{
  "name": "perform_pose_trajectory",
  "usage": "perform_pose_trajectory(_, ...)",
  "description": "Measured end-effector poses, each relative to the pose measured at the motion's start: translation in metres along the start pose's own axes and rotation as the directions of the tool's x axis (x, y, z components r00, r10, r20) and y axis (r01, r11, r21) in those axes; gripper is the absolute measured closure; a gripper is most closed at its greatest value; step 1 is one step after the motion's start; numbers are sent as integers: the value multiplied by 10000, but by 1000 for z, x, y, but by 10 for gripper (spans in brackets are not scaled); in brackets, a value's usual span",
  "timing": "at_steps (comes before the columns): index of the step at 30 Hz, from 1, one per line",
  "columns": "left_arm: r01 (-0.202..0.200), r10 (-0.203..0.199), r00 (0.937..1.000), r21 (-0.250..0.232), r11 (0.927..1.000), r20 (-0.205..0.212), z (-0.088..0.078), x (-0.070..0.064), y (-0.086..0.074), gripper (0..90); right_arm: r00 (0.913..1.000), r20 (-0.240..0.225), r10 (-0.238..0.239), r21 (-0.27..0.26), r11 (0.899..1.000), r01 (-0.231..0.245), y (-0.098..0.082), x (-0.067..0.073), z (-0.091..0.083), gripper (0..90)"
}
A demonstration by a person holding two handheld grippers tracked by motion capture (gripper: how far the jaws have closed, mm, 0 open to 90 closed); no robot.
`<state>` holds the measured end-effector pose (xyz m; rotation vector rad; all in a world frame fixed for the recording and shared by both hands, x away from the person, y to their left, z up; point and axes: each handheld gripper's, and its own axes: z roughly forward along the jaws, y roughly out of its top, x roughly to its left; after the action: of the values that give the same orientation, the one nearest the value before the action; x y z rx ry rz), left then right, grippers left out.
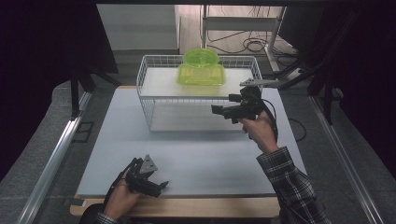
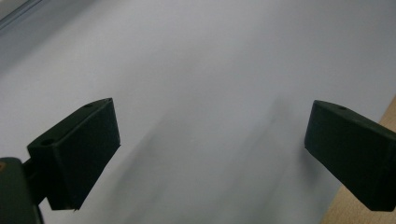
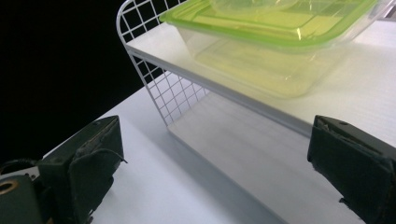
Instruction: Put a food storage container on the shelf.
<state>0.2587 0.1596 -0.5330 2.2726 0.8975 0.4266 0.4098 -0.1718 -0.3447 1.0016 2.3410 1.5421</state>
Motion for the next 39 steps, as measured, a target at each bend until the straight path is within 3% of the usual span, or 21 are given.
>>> perform_pose_trajectory(23,35,-35,10000,-56,10000,81,-1,1,-1,32,9959,683,-593,342,9978,571,-42,1,6,8)
perform_pose_trajectory(32,-44,44,10000,-11,10000,47,0,0,-1,30,9947,742,-705,357,9970,680,-55,2,4,8)
perform_pose_trajectory(39,-103,103,9999,2,9999,-1,0,0,-1,30,9921,869,-899,682,9941,841,-66,4,5,8)
